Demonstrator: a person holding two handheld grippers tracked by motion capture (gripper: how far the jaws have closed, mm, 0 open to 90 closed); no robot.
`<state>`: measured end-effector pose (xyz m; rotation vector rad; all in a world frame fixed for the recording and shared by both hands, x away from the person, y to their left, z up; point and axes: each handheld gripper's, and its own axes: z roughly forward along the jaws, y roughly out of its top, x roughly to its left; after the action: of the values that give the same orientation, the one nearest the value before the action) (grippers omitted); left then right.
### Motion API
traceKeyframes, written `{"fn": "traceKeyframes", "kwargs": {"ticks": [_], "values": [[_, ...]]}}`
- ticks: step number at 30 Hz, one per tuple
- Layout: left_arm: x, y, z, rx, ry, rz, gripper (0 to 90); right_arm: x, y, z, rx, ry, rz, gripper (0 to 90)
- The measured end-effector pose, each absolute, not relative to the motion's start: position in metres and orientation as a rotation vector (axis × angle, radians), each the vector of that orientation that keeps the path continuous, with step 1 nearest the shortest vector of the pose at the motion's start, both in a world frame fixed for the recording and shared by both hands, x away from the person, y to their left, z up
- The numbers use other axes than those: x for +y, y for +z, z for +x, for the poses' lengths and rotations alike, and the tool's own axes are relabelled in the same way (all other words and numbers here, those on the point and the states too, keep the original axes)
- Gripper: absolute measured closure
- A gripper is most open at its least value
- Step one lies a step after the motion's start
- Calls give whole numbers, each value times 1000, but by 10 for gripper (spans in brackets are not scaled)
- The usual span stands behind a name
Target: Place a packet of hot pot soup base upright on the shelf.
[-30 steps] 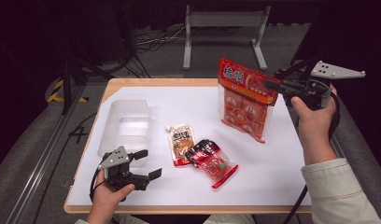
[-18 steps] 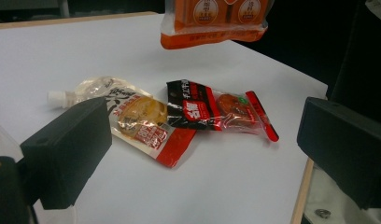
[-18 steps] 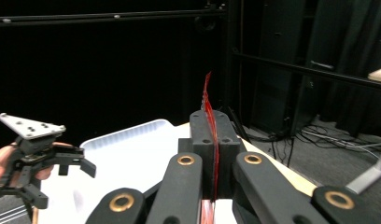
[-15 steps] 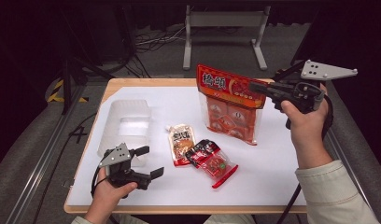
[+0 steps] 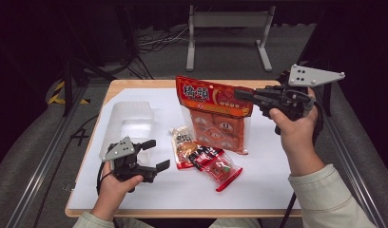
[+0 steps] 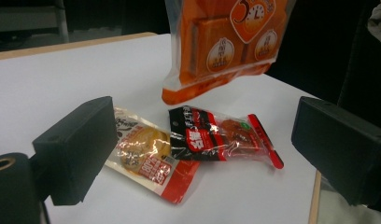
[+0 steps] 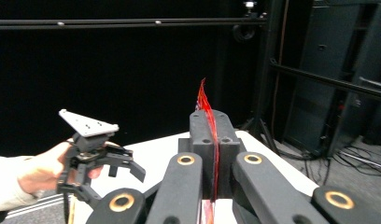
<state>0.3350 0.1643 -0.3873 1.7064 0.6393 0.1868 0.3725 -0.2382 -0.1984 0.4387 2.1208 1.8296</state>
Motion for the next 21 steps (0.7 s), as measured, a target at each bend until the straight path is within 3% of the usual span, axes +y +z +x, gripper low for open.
{"fn": "traceKeyframes", "kwargs": {"ticks": [14,21], "values": [[155,-381,346,591,185,1666,113,-216,-205,362,2134,1892,352,900],[143,-373,353,536,193,1652,78,-210,-210,357,2157,1901,321,900]]}}
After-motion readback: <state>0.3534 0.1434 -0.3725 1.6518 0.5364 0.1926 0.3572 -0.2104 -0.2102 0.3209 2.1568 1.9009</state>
